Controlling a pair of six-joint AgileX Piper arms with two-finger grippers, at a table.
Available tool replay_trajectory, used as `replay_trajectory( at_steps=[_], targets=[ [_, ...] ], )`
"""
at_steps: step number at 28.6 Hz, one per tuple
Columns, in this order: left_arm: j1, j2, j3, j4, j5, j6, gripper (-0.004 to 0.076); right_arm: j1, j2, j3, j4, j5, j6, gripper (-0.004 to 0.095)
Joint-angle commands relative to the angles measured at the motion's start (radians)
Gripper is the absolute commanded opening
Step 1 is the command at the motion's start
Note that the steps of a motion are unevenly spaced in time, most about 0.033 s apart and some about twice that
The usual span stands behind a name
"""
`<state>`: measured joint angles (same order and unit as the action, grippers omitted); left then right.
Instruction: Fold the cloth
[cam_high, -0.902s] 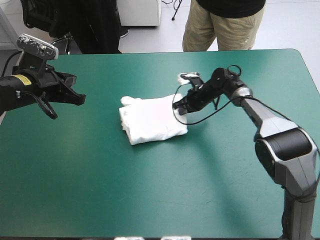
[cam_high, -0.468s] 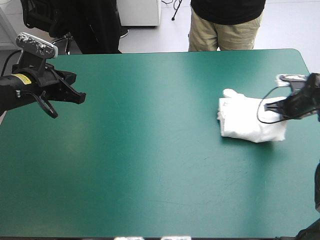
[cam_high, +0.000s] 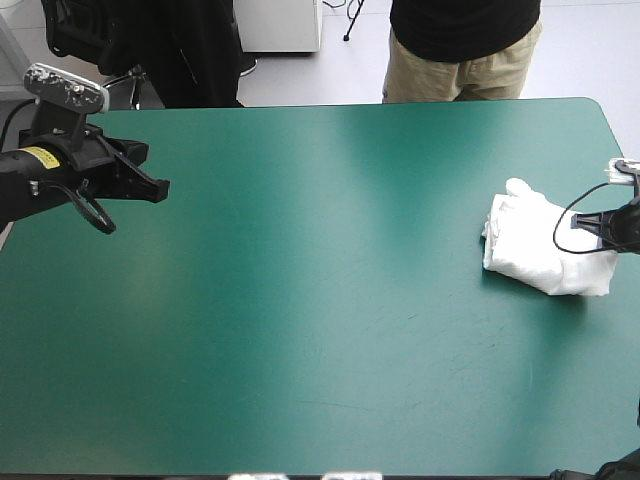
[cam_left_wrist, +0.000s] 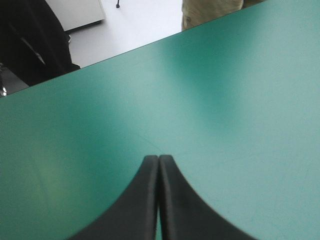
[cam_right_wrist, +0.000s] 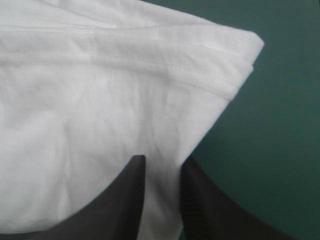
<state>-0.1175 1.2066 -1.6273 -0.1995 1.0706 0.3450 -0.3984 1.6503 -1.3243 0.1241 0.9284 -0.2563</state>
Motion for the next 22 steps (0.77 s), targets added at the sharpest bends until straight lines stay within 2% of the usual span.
replay_trajectory(
  at_steps=[1, 4, 7, 9, 11, 14, 15, 20, 21, 22],
  targets=[
    [-0.001, -0.061, -0.025, 0.035, -0.085, -0.062, -0.0009, -0.005, -0.085, -0.025, 0.025, -0.032, -0.025, 0.0512],
    [-0.001, -0.123, -0.025, 0.128, -0.090, -0.112, -0.0009, -0.005, -0.133, -0.025, 0.086, -0.044, -0.029, 0.0682],
    [-0.001, -0.199, -0.025, 0.291, -0.090, -0.209, -0.0009, 0.012, -0.210, -0.025, 0.219, -0.042, -0.112, 0.0669],
    [-0.001, -0.248, -0.025, 0.400, -0.089, -0.263, -0.0009, 0.035, -0.280, -0.025, 0.339, -0.028, -0.216, 0.0583],
    [-0.001, -0.300, -0.025, 0.499, -0.084, -0.304, -0.0009, 0.070, -0.354, -0.025, 0.407, -0.013, -0.255, 0.0423],
    [-0.001, -0.371, -0.025, 0.591, -0.082, -0.345, -0.0009, 0.150, -0.493, -0.025, 0.414, -0.011, -0.264, 0.0039],
    [-0.001, -0.390, -0.025, 0.604, -0.082, -0.365, -0.0009, 0.188, -0.544, -0.025, 0.414, -0.011, -0.273, -0.0005],
    [-0.001, -0.487, -0.018, 0.684, -0.055, -0.362, -0.0009, 0.362, -0.787, -0.024, 0.412, -0.027, -0.356, 0.0002],
    [-0.001, -0.502, -0.010, 0.713, -0.046, -0.362, -0.0009, 0.380, -0.845, -0.012, 0.410, -0.052, -0.361, 0.0002],
    [-0.001, -0.547, 0.033, 0.796, -0.046, -0.370, -0.0009, 0.391, -0.968, 0.035, 0.407, -0.131, -0.361, 0.0001]
  ],
)
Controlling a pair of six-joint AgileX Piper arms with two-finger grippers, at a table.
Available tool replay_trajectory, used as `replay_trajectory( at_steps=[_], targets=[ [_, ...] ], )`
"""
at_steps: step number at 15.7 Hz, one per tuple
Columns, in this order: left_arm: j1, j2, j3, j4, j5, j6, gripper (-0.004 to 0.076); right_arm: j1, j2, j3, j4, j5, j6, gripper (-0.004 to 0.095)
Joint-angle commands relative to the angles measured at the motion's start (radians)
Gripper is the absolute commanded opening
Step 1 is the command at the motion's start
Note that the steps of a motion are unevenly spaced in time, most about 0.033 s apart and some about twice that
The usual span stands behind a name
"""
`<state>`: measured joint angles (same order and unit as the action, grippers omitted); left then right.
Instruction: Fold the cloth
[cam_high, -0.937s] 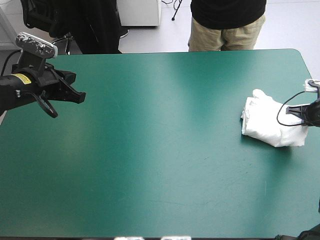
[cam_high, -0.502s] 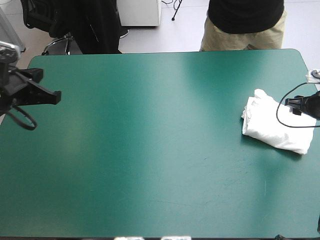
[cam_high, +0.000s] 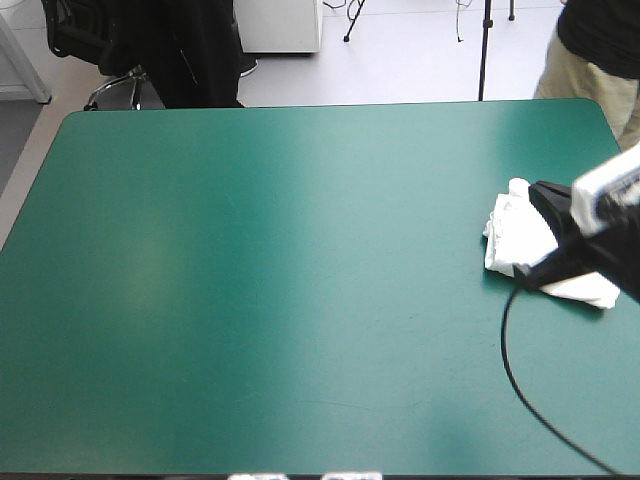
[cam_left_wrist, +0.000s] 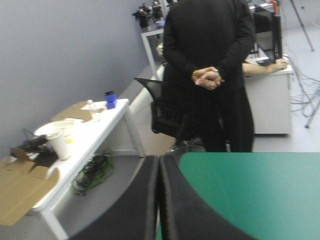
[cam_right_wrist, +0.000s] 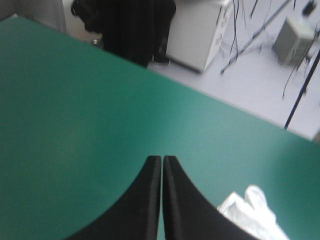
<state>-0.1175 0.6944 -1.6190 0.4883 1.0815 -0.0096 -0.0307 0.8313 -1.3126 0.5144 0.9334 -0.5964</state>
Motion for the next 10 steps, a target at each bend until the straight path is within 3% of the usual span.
replay_trajectory(
  at_steps=[1, 2, 3, 5, 7, 10],
  targets=[
    [-0.001, -0.085, 0.086, 0.187, -0.076, -0.028, -0.0009, 0.023, -0.272, 0.116, 0.031, -0.249, -0.020, 0.0001],
    [-0.001, -0.116, 0.126, 0.221, -0.095, -0.066, -0.0009, 0.023, -0.320, 0.176, 0.035, -0.297, -0.021, 0.0002],
    [-0.001, -0.183, 0.207, 0.244, -0.143, -0.147, -0.0009, 0.023, -0.437, 0.313, 0.046, -0.413, 0.002, 0.0002],
    [-0.001, -0.281, 0.370, 0.237, -0.254, -0.207, -0.0009, 0.021, -0.586, 0.515, 0.064, -0.496, 0.055, 0.0002],
    [-0.001, -0.376, 0.542, 0.214, -0.370, -0.230, -0.0009, 0.021, -0.705, 0.691, 0.072, -0.501, 0.058, 0.0002],
    [-0.001, -0.463, 0.749, 0.176, -0.437, -0.291, -0.0009, 0.021, -0.785, 0.840, 0.091, -0.498, 0.058, 0.0001]
  ],
)
